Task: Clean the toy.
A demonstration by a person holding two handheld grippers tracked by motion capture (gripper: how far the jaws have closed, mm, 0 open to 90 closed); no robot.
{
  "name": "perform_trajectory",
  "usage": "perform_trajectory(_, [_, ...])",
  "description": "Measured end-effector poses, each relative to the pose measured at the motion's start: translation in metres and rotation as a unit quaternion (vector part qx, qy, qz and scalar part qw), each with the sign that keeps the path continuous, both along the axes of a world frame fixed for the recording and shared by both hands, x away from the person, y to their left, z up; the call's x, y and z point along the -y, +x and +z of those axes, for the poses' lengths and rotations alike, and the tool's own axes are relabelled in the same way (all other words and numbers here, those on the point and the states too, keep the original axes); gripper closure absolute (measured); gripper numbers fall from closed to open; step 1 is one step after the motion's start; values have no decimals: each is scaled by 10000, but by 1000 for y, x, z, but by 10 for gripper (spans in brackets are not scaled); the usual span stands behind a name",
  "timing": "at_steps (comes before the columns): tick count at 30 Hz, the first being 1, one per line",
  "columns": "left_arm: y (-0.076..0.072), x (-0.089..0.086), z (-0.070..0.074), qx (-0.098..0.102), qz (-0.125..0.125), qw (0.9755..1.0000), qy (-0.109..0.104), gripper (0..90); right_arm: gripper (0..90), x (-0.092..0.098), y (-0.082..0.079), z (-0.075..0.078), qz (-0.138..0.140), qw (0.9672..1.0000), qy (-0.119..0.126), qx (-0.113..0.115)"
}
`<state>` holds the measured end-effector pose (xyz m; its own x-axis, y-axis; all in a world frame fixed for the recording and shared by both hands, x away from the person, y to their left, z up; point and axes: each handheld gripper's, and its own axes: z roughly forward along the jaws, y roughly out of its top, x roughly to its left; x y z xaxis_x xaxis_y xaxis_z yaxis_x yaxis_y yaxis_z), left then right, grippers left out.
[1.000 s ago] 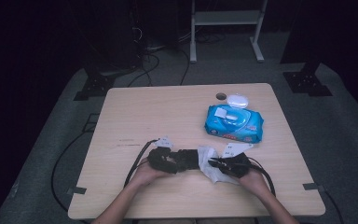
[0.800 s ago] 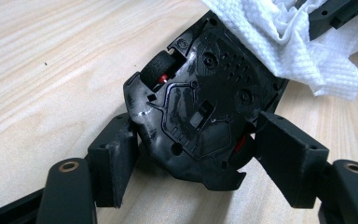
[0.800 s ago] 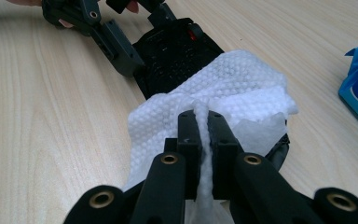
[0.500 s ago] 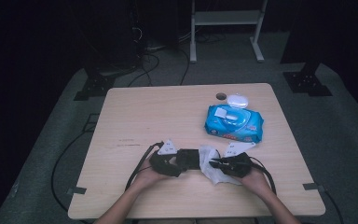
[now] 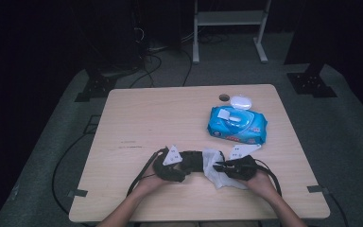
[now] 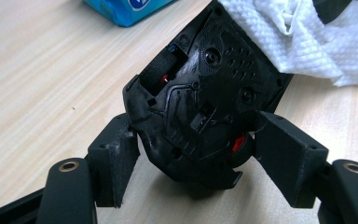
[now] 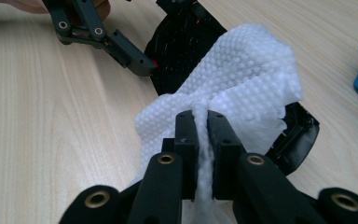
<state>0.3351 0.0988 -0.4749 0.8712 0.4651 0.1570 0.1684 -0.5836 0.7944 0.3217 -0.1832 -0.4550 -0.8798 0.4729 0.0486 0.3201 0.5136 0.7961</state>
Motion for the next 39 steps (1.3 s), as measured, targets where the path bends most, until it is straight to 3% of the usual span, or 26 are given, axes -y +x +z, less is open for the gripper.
perform_trajectory(10, [-5, -4, 0, 82, -91, 9998, -135, 349, 843, 2, -2, -1, 22, 10000, -40, 46])
perform_trajectory(13, [-7, -7, 2, 180, -118, 9993, -313, 460, 846, 4, -1, -3, 16, 10000, -64, 20])
perform_trajectory(19, [-9, -6, 1, 231, -195, 9989, -361, 507, 846, 7, 1, -5, -51, 9999, -105, -24])
perform_trajectory(23, [-11, -6, 1, 225, -391, 9981, -415, 558, 846, 9, 3, -11, -105, 9996, -245, -124])
perform_trajectory(28, [-17, 4, -1, 295, -780, 9961, -302, 602, 846, 10, 4, -14, -150, 9991, -324, -208])
perform_trajectory(31, [-17, 6, -1, 273, -796, 9960, -315, 589, 846, 10, 4, -14, -116, 9991, -326, -228])
perform_trajectory(35, [-15, 8, 0, 227, -775, 9962, -336, 521, 847, 11, 3, -11, -76, 9995, -168, -245])
perform_trajectory(39, [-11, 10, -2, 49, -778, 9960, -448, 456, 846, 14, -2, 4, 49, 9993, 287, -236])
